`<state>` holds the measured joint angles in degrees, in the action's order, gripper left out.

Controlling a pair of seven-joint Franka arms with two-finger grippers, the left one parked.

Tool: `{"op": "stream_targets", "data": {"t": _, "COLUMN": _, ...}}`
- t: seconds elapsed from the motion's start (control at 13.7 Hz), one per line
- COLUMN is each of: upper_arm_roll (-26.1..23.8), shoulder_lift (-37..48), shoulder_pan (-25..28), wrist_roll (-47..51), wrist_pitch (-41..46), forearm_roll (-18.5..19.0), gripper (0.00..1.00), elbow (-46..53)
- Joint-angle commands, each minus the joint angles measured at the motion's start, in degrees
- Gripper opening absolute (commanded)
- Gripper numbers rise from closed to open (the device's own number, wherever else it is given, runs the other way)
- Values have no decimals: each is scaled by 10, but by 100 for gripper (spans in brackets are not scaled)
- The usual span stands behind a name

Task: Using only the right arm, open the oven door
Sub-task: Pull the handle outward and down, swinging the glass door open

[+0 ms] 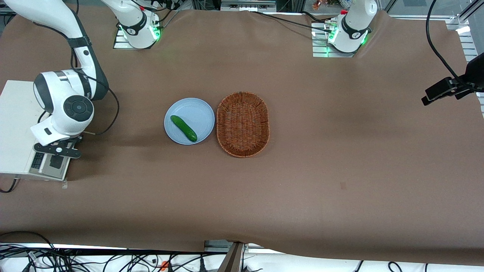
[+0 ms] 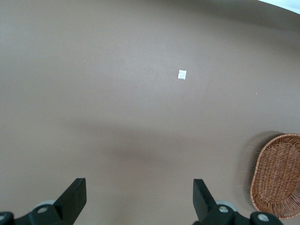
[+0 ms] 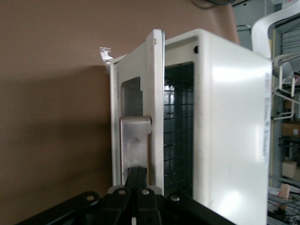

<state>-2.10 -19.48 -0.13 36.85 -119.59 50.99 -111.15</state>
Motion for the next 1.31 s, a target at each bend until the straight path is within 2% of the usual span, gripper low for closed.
{"op": "stream_targets", "data": {"t": 0.0, "upper_arm_roll": -2, "shoulder_lift": -4, "shoulder_pan": 5, "wrist_roll": 52, "wrist_pitch": -3, "forearm_roll": -31, "gripper": 0, "elbow": -28}}
{"op": "stream_targets", "data": {"t": 0.29, "upper_arm_roll": -1, "shoulder_lift": -28, "shoulder_pan": 9, "wrist_roll": 67, "wrist_pitch": -48, "forearm_roll": -65, "gripper": 0, "elbow": -23}}
{"op": "stream_targets", "data": {"t": 0.95, "upper_arm_roll": 2, "shoulder_lift": -98, "shoulder_pan": -17, "wrist_roll": 66, "wrist_pitch": -170, "forearm_roll": -68, "gripper": 0, "elbow": -17}}
{"op": "stream_targets", "data": {"t": 1.02, "upper_arm_roll": 0, "shoulder_lift": -98, "shoulder_pan": -17, "wrist_roll": 64, "wrist_pitch": -171, "forearm_roll": -80, "gripper": 0, "elbow": -18}}
{"op": "stream_targets", "data": {"t": 1.24, "upper_arm_roll": -30, "shoulder_lift": -96, "shoulder_pan": -14, "wrist_roll": 59, "wrist_pitch": -171, "forearm_roll": -167, "gripper": 0, "elbow": -20}}
